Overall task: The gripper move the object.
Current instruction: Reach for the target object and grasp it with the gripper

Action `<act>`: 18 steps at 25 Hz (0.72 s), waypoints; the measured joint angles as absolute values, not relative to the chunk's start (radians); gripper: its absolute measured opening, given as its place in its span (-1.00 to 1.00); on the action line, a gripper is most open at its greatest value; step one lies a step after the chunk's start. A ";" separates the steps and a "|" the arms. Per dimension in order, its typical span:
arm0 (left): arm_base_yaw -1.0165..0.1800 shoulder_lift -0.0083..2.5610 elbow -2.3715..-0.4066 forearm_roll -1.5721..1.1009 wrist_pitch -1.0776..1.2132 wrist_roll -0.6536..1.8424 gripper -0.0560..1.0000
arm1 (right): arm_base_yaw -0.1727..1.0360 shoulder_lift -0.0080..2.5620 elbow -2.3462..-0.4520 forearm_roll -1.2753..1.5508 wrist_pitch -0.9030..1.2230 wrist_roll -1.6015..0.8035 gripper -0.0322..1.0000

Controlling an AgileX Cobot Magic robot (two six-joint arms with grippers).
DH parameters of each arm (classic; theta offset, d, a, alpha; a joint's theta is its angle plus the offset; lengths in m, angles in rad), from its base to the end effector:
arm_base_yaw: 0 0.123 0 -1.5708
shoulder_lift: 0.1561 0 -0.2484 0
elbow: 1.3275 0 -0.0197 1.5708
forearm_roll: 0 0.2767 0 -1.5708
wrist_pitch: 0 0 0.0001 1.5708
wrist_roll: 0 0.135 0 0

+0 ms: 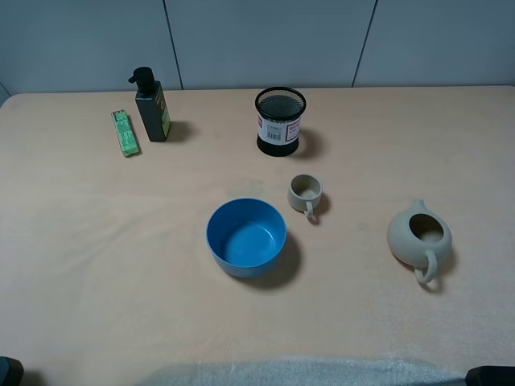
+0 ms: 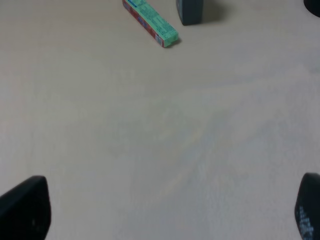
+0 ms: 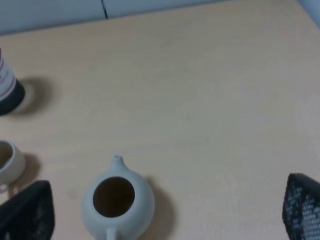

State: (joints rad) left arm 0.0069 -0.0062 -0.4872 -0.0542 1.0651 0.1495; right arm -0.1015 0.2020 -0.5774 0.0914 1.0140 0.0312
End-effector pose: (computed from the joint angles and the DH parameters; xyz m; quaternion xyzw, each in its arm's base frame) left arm 0.0943 -0.0058 0.2655 0.0620 0.8535 0.0134 0.5172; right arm 0.1213 -0.0018 0.2808 0.0600 0.8699 0.0285 0.4887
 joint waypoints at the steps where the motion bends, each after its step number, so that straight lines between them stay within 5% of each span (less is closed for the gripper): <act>1: 0.007 -0.006 -0.487 -0.054 1.065 0.149 0.98 | -0.102 0.236 -0.588 0.092 1.013 0.026 0.41; 18: 0.007 -0.006 -0.487 -0.054 1.065 0.149 0.98 | -0.100 0.697 -0.780 0.226 0.954 -0.143 0.41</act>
State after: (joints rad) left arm 0.0069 -0.0062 -0.4872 -0.0542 1.0651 0.1495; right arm -0.0996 0.6965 -0.7805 0.2260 0.9537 -0.1430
